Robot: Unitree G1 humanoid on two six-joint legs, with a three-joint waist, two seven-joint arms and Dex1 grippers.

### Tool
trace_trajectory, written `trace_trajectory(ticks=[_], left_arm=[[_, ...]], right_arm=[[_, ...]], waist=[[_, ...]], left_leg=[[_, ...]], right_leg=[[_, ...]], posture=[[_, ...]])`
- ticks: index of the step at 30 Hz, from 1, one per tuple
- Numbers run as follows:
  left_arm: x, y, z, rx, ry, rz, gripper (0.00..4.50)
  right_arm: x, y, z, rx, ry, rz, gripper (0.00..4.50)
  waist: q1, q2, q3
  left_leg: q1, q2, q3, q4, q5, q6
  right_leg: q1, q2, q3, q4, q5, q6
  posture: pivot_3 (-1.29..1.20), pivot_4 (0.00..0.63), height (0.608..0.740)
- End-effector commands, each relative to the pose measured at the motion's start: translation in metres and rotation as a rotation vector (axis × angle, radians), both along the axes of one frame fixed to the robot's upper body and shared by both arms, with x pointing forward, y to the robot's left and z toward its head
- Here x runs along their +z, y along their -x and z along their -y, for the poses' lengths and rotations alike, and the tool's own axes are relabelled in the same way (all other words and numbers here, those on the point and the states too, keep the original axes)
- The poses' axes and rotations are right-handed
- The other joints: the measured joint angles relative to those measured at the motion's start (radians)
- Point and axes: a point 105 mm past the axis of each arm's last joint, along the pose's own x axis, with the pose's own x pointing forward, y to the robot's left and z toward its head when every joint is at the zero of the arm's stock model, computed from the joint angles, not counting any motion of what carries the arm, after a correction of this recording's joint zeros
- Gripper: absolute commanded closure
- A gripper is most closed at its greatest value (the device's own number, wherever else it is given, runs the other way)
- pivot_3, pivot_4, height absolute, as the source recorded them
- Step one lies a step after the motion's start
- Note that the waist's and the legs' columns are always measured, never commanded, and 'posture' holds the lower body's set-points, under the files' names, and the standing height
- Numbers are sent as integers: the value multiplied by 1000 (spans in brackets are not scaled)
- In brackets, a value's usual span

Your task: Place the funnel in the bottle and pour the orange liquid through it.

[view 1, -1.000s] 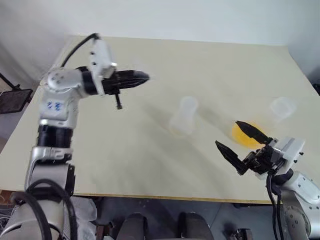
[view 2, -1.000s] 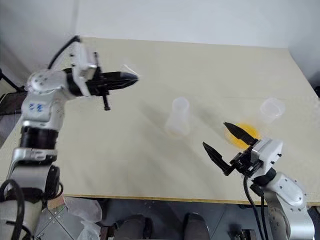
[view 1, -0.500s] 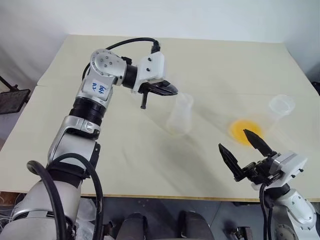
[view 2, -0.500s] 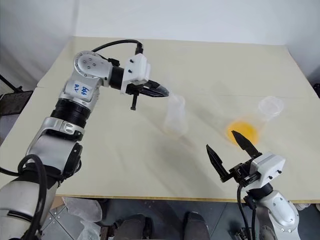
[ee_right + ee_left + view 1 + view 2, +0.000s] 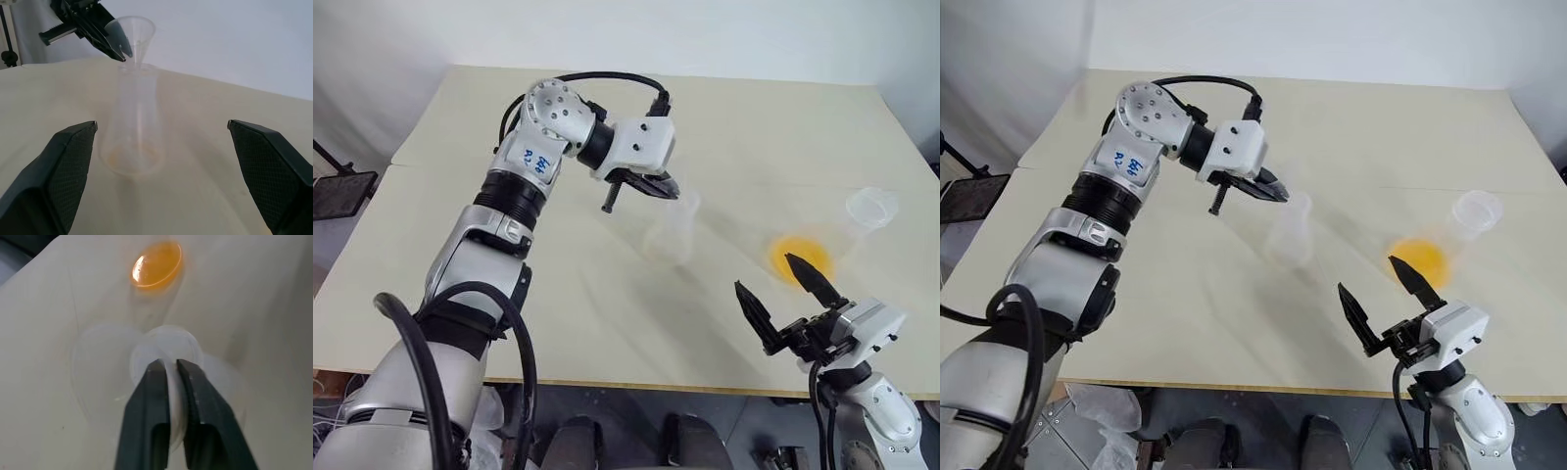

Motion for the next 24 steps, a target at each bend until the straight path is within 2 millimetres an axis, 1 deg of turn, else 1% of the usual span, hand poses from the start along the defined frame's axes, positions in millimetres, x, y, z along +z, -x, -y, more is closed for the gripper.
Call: trace_trajectory(ticks=[1,5,6,7,10,11,13,17,20,22,24], left_arm=[[8,2,5,-15,-7,16,2846],[9,2,5,-9,18,-8,1670],[9,1,5,-6,29,-17,1435],[11,2,5,-3,53,-39,1061],[14,3,2,-2,134,-113,244],[16,2,-2,9,187,-150,48],[17,0,-9,36,263,-214,48],[17,-4,-28,55,405,-264,48],[7,-5,-54,95,500,-316,48],[1,-2,-65,103,529,-328,48],[-7,-1,-83,134,589,-321,48]], right_arm=[[10,3,2,-22,-15,52,0],[11,2,3,-30,-14,56,0],[11,2,3,-32,-14,57,0],[11,1,4,-36,-11,58,0],[15,-2,8,-63,-19,63,0],[16,-2,11,-82,-15,69,0],[18,-2,16,-109,-10,74,0],[24,-4,35,-223,-20,93,0],[29,-7,60,-388,19,76,0],[30,-6,70,-466,55,56,0],[32,-1,79,-515,58,36,0]], waist=[[0,0,0],[0,0,0],[0,0,0],[0,0,0],[-1,0,0],[-1,0,0],[-2,0,0],[-3,0,0],[-9,0,0],[-16,0,0],[-21,1,0]], left_leg=[[0,0,0,0,0,0],[0,0,0,0,0,0],[0,0,0,0,0,0],[0,0,0,0,0,0],[0,0,0,1,0,0],[0,0,0,1,0,0],[0,0,-1,1,0,0],[0,0,-1,1,0,0],[1,0,-2,1,0,0],[1,0,-2,1,0,0],[0,0,-3,2,0,0]], right_leg=[[0,0,0,0,0,0],[0,0,0,0,0,0],[0,0,0,1,0,0],[0,0,0,1,0,0],[0,0,0,1,0,0],[0,0,0,1,0,0],[0,0,0,2,0,0],[0,0,0,3,0,0],[-1,0,0,4,0,0],[-1,0,0,5,0,0],[-1,0,0,5,0,0]], posture=[[0,150,740],[0,150,740],[0,150,740],[0,150,740],[0,150,740],[0,150,740],[0,150,740],[0,150,740],[0,150,740],[0,150,740],[0,150,740]])
